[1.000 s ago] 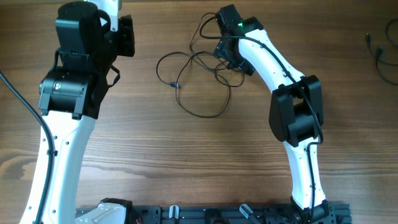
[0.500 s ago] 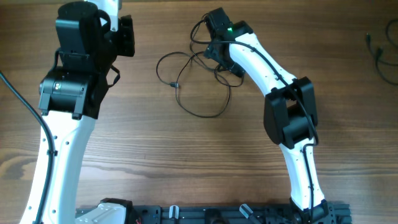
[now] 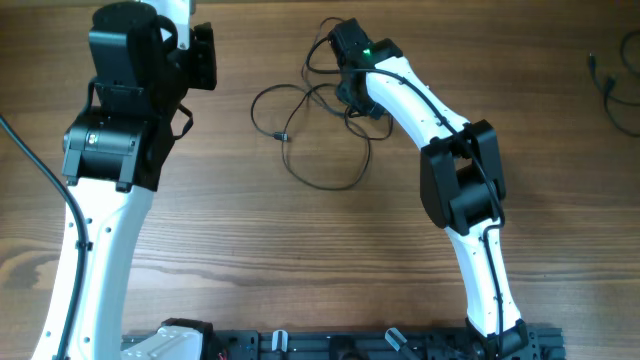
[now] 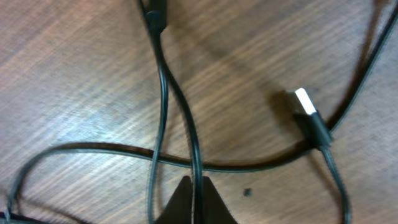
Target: Untangle cables
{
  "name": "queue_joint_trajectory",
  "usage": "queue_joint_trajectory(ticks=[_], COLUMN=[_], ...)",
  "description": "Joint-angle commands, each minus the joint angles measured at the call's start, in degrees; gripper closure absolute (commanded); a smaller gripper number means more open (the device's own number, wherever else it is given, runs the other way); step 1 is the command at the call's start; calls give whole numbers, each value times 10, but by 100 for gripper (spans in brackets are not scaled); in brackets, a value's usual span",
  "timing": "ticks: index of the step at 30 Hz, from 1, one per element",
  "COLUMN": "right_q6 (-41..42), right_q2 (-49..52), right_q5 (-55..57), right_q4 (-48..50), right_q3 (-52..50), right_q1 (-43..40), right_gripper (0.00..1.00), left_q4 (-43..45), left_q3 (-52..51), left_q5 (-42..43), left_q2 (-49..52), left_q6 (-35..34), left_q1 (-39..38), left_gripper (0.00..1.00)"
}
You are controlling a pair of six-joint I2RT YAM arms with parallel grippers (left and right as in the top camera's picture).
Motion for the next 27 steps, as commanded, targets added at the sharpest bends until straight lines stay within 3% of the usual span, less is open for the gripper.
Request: queue_joint_trajectory(ticks=[1,8,11,18,27], right_q6=[-90,-209,-208,-207,-235], right_q2=[10,-4,-20,-72,-99], right_q5=[-37,-89,-88,-91,-74], right_q4=[47,150,167,160,73], right_q3=[-2,2,13,36,34], right_q1=[0,-2,-14,-66,-108], right_gripper=[96,96,96,96,96], left_q4=[-3,-5,-5,-12,-11], left_q3=[-3,-3,-3,-3,-3], left_q5=[-3,-4,-4,-6,-6], left_q2=[3,3,3,2,3], left_q6=[-3,-3,-3,12,11], left_q1=[5,5,5,5,5], left_gripper=[51,51,51,51,52])
